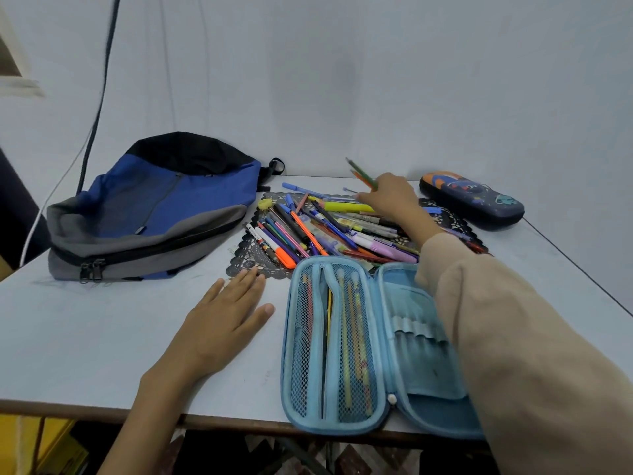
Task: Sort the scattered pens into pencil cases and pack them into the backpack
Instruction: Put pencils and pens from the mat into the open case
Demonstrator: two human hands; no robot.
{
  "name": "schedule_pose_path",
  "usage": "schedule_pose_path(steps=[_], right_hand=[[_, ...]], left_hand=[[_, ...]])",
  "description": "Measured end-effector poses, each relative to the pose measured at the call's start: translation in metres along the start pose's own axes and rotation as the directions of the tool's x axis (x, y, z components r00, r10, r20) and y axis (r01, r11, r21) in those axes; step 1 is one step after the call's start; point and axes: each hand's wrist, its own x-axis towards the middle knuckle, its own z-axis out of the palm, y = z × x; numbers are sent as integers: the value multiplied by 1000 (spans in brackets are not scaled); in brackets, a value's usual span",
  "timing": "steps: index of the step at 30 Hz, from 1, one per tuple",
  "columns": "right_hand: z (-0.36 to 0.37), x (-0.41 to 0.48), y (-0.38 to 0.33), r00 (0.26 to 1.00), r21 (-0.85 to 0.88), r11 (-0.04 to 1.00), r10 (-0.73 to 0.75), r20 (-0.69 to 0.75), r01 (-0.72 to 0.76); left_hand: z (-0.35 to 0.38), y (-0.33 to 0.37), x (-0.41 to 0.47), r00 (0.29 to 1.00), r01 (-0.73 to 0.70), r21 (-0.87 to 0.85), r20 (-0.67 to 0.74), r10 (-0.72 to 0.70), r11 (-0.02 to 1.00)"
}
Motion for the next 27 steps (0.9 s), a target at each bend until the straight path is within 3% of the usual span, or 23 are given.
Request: schedule_pose_path(steps=[4,7,12,20,23,27], right_hand=[[18,-5,-34,993,29,993,-114,6,114],[37,-11,-57,970,-193,952,-244,0,240],[54,-22,-69,950,-468,835,-311,30,288],[33,-16,-49,967,-443,860,-221,124,253],[23,-6,-31,971,-492,839,-231,67,233],[1,7,-4,987,-407,901,-159,6,148]], left_hand=[[0,0,0,1000,0,-10,-3,0,1000],[-1,0,-1,1000,-1,-9,-2,1,1000],[0,0,-1,1000,-1,-2,-9,1,1000],[-1,2,-1,1000,-6,-6,-17,6,1000],[-2,3,-2,1000,2,-2,-15,-2,1000],[-1,2,-1,1000,0,3,-11,0,1000]])
